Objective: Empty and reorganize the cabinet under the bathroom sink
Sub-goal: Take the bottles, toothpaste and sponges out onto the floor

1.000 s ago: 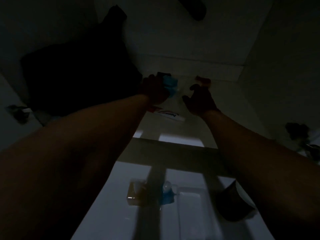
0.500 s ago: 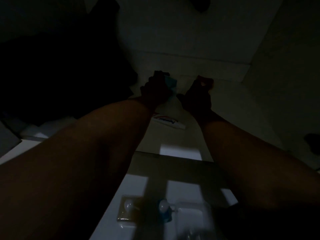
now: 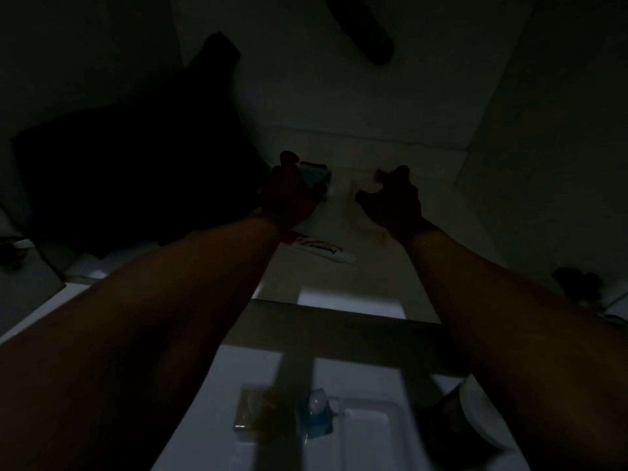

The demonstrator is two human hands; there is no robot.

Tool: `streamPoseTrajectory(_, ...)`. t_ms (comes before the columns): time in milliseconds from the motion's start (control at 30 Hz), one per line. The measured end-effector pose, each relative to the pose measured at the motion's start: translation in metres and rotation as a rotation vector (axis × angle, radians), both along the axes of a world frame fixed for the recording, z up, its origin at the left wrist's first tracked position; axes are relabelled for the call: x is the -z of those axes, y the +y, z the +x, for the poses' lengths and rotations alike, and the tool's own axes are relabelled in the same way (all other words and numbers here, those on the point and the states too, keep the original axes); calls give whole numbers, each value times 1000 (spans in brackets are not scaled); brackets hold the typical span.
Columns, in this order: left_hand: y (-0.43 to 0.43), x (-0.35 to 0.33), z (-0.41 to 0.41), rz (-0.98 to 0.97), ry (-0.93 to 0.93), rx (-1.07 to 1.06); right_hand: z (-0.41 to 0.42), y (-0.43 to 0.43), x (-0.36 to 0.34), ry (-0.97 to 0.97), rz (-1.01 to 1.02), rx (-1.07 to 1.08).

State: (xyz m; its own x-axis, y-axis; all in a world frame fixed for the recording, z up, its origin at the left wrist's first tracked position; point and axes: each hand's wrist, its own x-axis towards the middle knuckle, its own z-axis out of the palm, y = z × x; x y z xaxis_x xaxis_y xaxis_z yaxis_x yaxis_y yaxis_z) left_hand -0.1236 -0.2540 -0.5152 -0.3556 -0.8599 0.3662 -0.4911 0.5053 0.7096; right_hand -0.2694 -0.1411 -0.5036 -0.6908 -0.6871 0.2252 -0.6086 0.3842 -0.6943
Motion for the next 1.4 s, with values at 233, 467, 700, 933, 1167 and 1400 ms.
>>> streamPoseTrajectory(233,45,-36,35,284,274,-45,35,45,-80,84,283,-121)
streamPoseTrajectory(467,108,-52,96,591,435,74,108,102,-141,-109,479,-122)
streamPoseTrajectory(700,160,-38,176,826,356,101,168,135,-136,-59,611,-221)
streamPoseTrajectory(933,186,13,226,1035,89,55,208,148,-92,5,750,-391)
streamPoseTrajectory(1167,192,53,237,1154,187,0,201,152,-39,-129,706,-317)
streamPoseTrajectory(1400,176,80,223,1039,400,-99,191,148,11,-174,518,-191)
